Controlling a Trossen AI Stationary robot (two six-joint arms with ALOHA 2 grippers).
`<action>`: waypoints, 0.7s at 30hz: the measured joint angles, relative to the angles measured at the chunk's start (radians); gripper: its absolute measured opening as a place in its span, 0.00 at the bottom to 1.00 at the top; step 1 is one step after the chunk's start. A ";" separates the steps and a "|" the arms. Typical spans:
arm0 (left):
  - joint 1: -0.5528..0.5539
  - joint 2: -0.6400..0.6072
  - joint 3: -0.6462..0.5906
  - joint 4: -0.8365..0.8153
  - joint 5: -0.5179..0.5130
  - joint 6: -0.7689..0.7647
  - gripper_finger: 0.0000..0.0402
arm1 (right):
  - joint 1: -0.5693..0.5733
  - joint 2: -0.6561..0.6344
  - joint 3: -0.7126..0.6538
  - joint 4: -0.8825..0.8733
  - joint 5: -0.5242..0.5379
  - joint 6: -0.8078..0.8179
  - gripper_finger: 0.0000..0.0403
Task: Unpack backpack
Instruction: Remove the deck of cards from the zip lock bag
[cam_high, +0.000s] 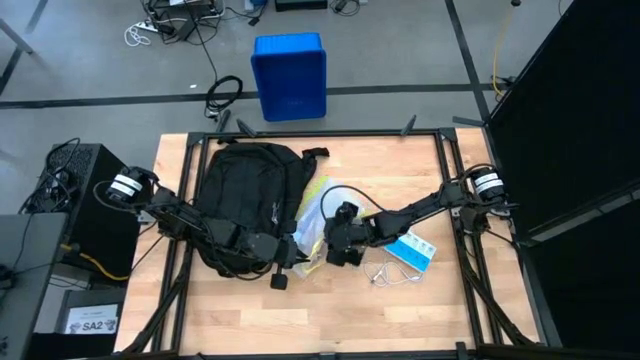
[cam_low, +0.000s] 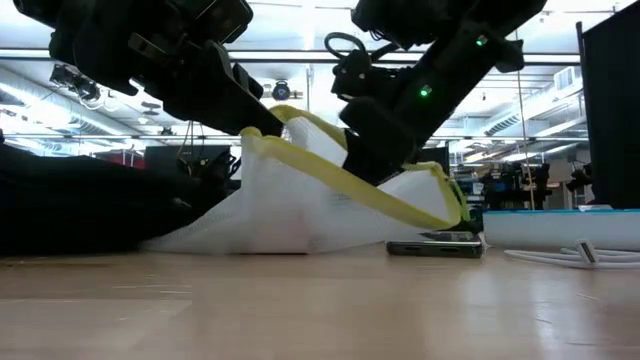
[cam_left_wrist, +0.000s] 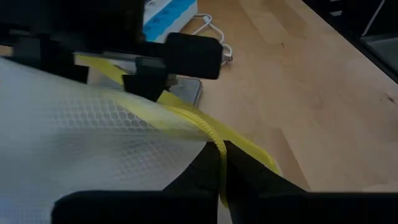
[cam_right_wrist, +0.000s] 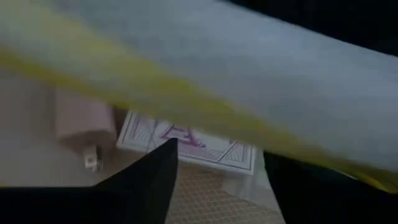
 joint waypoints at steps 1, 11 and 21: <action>0.000 0.000 0.000 0.000 0.000 0.000 0.00 | -0.004 0.000 0.000 0.009 -0.005 0.007 0.58; 0.000 0.001 0.000 -0.002 0.008 -0.001 0.00 | -0.058 0.074 0.000 0.131 -0.109 0.015 0.74; -0.002 0.001 0.002 -0.018 0.019 -0.007 0.00 | -0.062 0.279 0.011 0.447 -0.161 -0.085 0.83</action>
